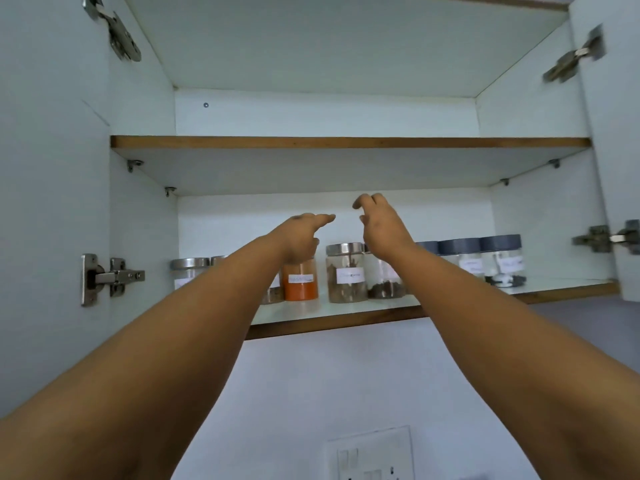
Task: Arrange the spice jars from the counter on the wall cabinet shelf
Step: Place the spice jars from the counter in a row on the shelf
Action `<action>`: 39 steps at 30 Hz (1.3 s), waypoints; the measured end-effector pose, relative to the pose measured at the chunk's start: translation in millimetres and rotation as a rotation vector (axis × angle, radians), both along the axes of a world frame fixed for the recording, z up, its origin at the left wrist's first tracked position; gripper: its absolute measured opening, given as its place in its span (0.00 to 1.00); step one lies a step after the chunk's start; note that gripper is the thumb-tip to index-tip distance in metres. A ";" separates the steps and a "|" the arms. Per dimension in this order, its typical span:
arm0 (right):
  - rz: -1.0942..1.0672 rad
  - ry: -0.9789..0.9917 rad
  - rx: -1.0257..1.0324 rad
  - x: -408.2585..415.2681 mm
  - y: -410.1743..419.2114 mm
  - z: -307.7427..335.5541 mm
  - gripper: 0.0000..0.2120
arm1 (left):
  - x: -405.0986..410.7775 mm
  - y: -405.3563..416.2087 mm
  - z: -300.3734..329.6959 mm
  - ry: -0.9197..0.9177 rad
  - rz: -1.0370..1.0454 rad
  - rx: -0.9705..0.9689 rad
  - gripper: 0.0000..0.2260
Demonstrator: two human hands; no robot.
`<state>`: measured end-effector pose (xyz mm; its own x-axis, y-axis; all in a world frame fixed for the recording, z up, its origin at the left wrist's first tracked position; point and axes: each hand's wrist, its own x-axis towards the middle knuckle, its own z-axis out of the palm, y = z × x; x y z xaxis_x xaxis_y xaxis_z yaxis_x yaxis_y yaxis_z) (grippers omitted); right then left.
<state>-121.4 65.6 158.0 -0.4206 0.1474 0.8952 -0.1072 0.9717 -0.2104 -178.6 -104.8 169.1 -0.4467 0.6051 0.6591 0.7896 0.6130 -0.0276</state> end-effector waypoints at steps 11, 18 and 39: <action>-0.001 -0.160 0.110 6.6 95.3 -8.1 0.18 | 30.8 68.2 6.9 -0.006 0.167 -0.034 0.26; -0.009 -0.244 0.278 -3.6 94.5 -5.1 0.22 | 27.6 83.5 -14.1 -0.046 0.273 -0.124 0.25; -0.353 -0.643 0.352 -72.3 73.4 32.0 0.08 | -40.9 93.5 -4.0 -0.177 0.291 -0.049 0.21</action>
<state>-193.7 139.0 190.0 -0.8495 0.1228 0.5131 0.2560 0.9463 0.1973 -219.4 -11.2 165.1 -0.7101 0.4646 0.5290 0.5773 0.8144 0.0597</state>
